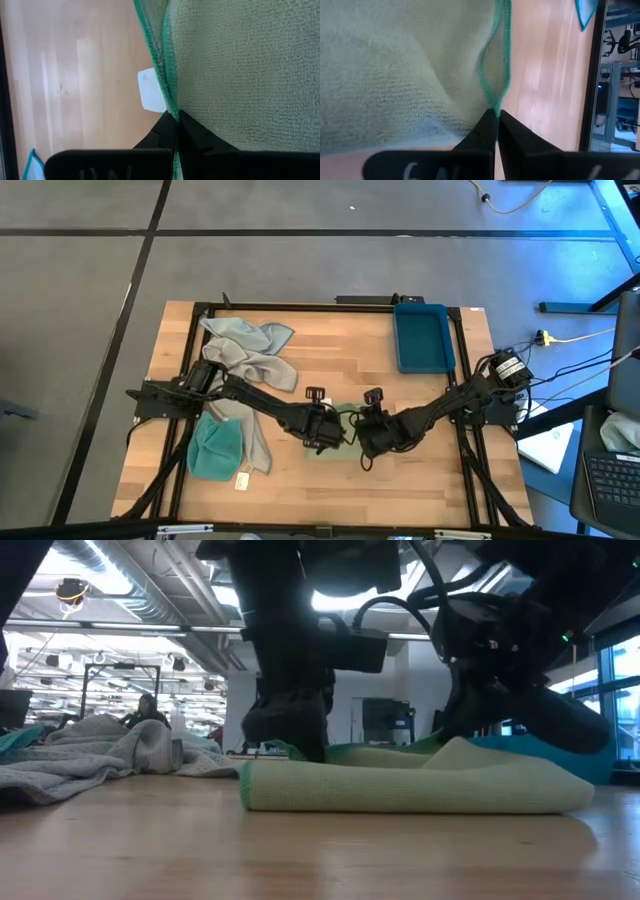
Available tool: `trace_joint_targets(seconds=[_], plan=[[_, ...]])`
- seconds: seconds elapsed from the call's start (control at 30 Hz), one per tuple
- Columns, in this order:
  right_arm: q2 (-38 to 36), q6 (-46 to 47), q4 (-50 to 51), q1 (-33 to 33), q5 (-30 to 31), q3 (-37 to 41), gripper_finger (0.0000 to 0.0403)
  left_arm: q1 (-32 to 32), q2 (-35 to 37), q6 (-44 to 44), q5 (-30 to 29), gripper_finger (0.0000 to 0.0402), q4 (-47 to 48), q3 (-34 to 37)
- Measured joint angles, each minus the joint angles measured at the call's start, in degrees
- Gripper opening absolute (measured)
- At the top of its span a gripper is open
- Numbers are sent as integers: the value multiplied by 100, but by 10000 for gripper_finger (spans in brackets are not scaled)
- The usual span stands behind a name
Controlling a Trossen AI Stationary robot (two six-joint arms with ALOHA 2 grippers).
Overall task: Fold microfiber towels
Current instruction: Fold the green microfiber cloth
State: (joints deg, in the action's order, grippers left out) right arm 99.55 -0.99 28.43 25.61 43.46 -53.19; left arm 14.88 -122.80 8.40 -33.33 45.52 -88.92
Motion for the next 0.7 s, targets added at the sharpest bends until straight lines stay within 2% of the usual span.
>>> trace_joint_targets(seconds=[0.43,0.7], plan=[[0,975,639,-132,195,-2,17,-132,0,2,-506,0,-238,0],[0,1278,639,-238,-29,-2,80,-280,-2,-4,-527,18,-553,0]])
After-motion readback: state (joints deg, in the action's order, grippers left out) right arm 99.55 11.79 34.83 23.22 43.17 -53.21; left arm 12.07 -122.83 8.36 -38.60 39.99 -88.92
